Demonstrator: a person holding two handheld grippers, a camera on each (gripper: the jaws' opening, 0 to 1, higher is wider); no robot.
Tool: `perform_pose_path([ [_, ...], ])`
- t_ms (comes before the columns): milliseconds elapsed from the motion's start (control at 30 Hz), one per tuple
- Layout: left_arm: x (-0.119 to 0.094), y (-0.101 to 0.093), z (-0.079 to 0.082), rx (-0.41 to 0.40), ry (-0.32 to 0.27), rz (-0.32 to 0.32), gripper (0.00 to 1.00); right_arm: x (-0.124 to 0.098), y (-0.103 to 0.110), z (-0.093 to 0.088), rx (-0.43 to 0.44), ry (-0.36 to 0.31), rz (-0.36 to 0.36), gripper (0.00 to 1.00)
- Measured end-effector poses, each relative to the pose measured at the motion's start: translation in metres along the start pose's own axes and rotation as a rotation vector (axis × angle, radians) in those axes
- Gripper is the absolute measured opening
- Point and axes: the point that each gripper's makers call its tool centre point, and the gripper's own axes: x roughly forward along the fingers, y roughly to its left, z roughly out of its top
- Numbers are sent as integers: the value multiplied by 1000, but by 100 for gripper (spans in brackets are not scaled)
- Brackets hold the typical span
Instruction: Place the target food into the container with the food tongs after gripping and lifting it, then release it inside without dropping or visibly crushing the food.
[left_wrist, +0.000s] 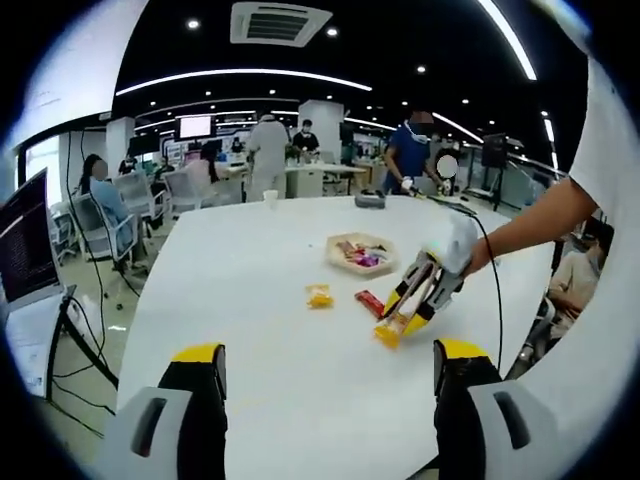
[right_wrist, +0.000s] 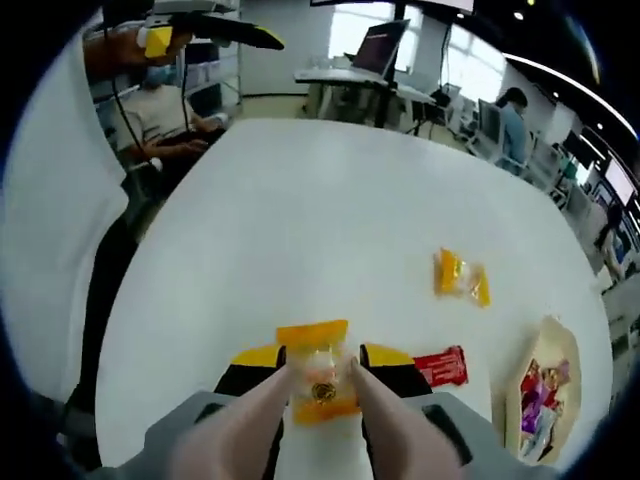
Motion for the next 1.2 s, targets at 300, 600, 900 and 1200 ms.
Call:
perform_pose_path([
  [300, 1, 1, 0, -6, 1, 14, 85, -1, 1, 0, 102, -8, -3, 23],
  [600, 1, -3, 5, 11, -10, -8, 85, -4, -6, 0, 402, -54, -51, 21],
  [900, 2, -5, 13, 38, -38, -45, 85, -43, -11, 19, 593, -216, -143, 21],
  [1200, 10, -17, 28, 68, -72, -110, 85, -97, -12, 18, 752, -363, -279, 22],
])
